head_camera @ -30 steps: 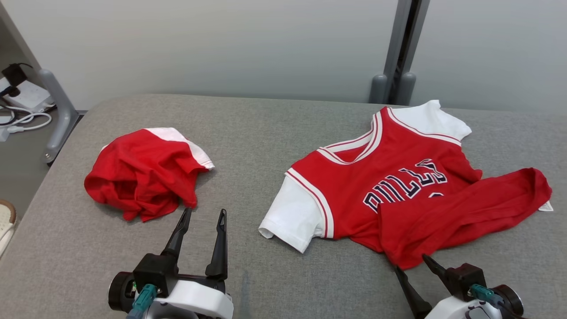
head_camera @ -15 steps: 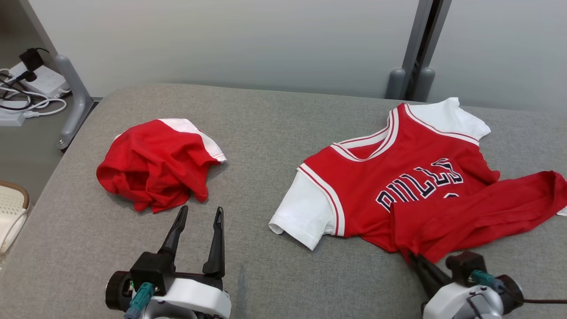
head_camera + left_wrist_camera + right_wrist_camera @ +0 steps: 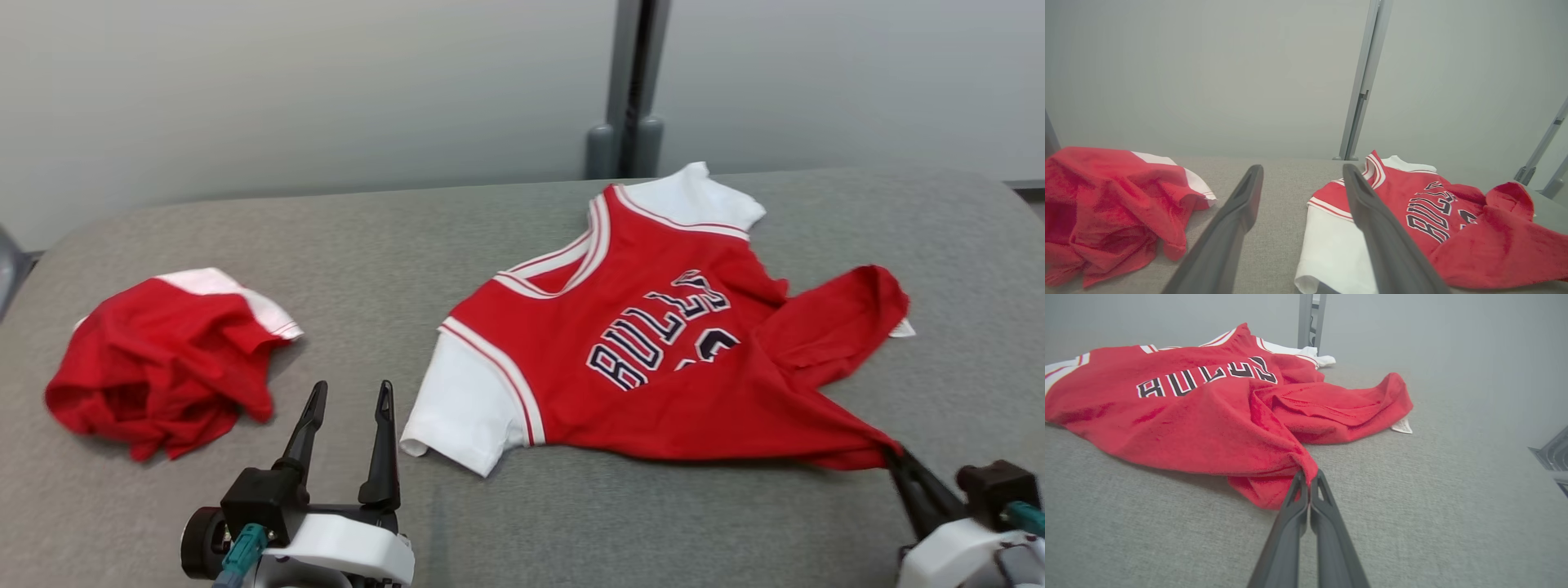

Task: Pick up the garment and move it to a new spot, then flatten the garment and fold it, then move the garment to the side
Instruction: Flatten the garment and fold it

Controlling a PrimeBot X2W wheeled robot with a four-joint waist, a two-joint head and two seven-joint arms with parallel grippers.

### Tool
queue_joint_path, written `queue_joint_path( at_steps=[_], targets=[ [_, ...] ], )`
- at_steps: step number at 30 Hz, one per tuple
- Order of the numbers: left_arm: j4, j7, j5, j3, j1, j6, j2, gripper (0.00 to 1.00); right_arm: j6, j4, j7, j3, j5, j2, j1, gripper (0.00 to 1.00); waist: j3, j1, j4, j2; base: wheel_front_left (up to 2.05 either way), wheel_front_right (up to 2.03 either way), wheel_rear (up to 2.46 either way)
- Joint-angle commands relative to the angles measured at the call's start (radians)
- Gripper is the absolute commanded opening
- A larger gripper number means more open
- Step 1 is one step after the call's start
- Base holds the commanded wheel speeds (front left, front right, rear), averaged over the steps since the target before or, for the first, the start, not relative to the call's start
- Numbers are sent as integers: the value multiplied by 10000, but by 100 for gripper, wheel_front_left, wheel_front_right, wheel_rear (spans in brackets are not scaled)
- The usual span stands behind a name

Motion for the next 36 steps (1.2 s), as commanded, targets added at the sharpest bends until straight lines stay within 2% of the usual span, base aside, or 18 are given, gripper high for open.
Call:
queue_joint_path(
  at_steps=[1, 6, 11, 12, 13, 16, 17, 20, 31, 36],
  targets=[
    [-29, -1, -21, -20, -16, -18, 33, 100, -3, -139, -5, -226, -165, -293, 161, 0, -73, 0, -549, 0, 0, 0, 0],
    [-66, -1, -107, -117, -280, 18, 38, 100, -3, -429, 244, -1121, -655, -878, 510, 0, -15, 0, -953, 0, 0, 0, 0],
    [-60, -1, -167, -226, -308, 71, 38, 100, -3, -560, 709, -1833, -937, -909, 812, 0, 6, 0, -1085, 0, 0, 0, 0],
    [-37, -1, -168, -248, -290, 72, 38, 100, -4, -520, 852, -1971, -915, -837, 847, 65, 7, 0, -1100, 0, 0, 0, 0],
    [-12, -1, -165, -263, -268, 61, 38, 100, -3, -439, 966, -2097, -1021, -788, 899, 100, 7, 0, -1106, 0, 0, 0, 0],
    [34, -1, -139, -285, -227, 23, 39, 100, -3, -244, 1220, -2632, -1514, -582, 871, 100, 2, 0, -1093, 0, 0, 0, 0],
    [61, -1, -104, -262, -218, -16, 38, 100, -3, -156, 1285, -3064, -1803, -307, 752, 100, -3, 0, -1061, 0, 0, 0, 0],
    [83, -1, -31, -196, -259, -85, 39, 100, -3, -381, 924, -3456, -2053, 226, 463, 100, 5, 0, -1007, 0, 0, 0, 0],
    [22, -1, 110, -232, -396, -153, 36, 100, -3, -1729, 7, -2772, -1613, 1436, -152, 100, 132, 0, -962, 0, 0, 0, 0],
    [384, -1, 40, -532, -534, -363, 35, 100, -3, -2152, -25, -2591, -1495, 1601, -248, 100, 389, 0, -960, 0, 0, 0, 0]
  ],
)
